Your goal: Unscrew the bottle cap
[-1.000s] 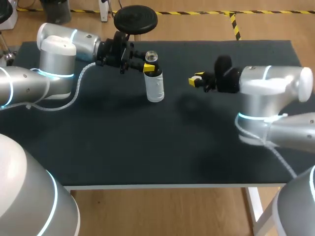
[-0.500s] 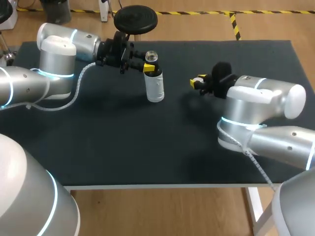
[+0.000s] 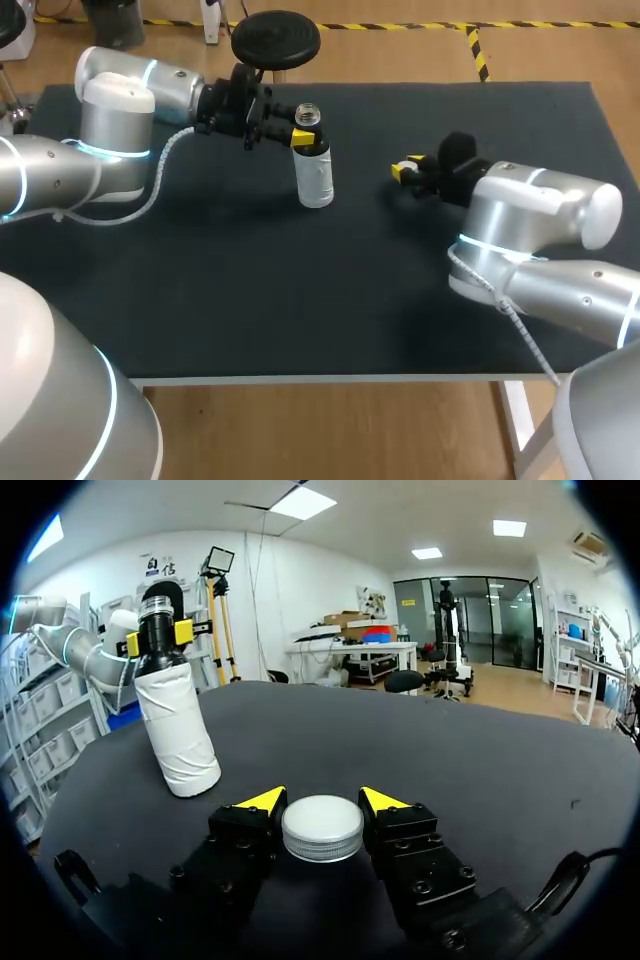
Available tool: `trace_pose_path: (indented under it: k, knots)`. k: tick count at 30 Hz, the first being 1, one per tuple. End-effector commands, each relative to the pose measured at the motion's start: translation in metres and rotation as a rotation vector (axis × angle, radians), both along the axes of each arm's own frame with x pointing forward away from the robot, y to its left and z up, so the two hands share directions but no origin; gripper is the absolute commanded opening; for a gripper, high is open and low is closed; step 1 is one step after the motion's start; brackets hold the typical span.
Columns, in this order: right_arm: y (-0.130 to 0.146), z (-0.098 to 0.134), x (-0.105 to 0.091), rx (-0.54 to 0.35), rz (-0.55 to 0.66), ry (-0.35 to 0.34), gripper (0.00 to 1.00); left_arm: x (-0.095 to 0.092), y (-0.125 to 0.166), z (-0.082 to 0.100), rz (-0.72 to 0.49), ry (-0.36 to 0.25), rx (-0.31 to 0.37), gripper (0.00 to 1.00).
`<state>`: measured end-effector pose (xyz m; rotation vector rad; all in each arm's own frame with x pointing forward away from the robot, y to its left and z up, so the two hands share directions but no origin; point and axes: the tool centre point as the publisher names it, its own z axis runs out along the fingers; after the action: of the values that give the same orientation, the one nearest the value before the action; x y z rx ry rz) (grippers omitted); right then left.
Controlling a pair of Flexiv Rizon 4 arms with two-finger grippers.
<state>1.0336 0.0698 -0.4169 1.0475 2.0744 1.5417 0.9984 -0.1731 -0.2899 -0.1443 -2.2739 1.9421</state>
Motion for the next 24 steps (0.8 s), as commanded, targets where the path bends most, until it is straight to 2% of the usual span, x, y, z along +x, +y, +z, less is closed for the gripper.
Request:
trace_pose_path:
  k: [1, 5, 6, 7, 8, 9, 24]
  knots:
    - [-0.001, -0.002, 0.003, 0.005, 0.005, 0.003, 0.0, 0.0, 0.0, -0.001, -0.001, 0.0, -0.001, 0.0]
    - [-0.001, -0.003, 0.003, 0.006, 0.009, 0.005, 0.0, 0.0, 0.0, -0.001, -0.001, 0.0, -0.001, 0.0]
    - [0.0, -0.003, 0.003, 0.002, 0.009, 0.006, 0.04, 0.0, 0.0, -0.001, -0.001, 0.0, -0.001, 0.0]
    - [0.0, -0.002, 0.003, 0.001, 0.009, 0.006, 0.37, 0.0, 0.0, -0.001, -0.001, 0.0, -0.001, 0.0]
    - [0.0, -0.002, 0.003, 0.001, 0.009, 0.006, 0.65, 0.0, 0.0, -0.001, -0.001, 0.0, -0.001, 0.0]
    - [0.001, -0.001, 0.003, 0.0, 0.01, 0.006, 1.0, 0.0, 0.0, -0.001, -0.001, 0.0, -0.001, 0.0]
    - [0.001, 0.009, 0.001, -0.005, 0.006, 0.005, 1.0, 0.0, 0.0, -0.001, -0.001, 0.0, -0.001, 0.0]
